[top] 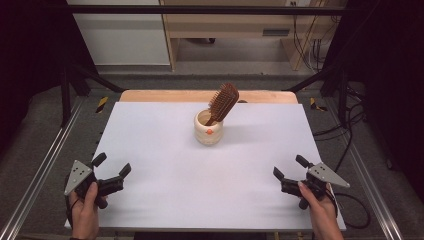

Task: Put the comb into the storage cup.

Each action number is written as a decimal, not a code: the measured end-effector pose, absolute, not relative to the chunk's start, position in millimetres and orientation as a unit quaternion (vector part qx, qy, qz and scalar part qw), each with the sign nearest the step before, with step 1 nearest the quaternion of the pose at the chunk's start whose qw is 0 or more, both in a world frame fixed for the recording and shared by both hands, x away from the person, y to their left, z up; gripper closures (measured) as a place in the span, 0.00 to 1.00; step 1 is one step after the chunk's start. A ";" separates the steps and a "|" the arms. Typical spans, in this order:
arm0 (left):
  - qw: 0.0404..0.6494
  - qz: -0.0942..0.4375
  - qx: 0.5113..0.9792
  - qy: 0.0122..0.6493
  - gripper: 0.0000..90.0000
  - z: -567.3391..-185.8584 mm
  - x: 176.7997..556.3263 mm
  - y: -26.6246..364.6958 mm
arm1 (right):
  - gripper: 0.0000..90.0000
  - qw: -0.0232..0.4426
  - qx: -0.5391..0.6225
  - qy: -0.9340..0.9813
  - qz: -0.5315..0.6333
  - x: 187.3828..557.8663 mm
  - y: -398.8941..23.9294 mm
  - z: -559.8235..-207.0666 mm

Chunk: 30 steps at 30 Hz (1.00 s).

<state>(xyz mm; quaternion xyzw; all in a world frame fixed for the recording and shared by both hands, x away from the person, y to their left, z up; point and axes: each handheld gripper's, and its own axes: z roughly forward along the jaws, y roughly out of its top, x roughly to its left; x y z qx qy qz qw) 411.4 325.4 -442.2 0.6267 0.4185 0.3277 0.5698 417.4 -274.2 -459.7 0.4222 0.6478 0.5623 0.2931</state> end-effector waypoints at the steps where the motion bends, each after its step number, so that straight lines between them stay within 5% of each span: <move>1: 0.570 0.327 0.627 0.418 0.02 -442.1 411.4 325.3 | 0.04 0.290 0.422 0.648 0.563 417.5 -273.1 -459.9; 30: 0.576 0.327 0.630 0.405 0.02 -440.1 408.9 320.8 | 0.04 0.282 0.394 0.663 0.571 426.0 -247.6 -461.0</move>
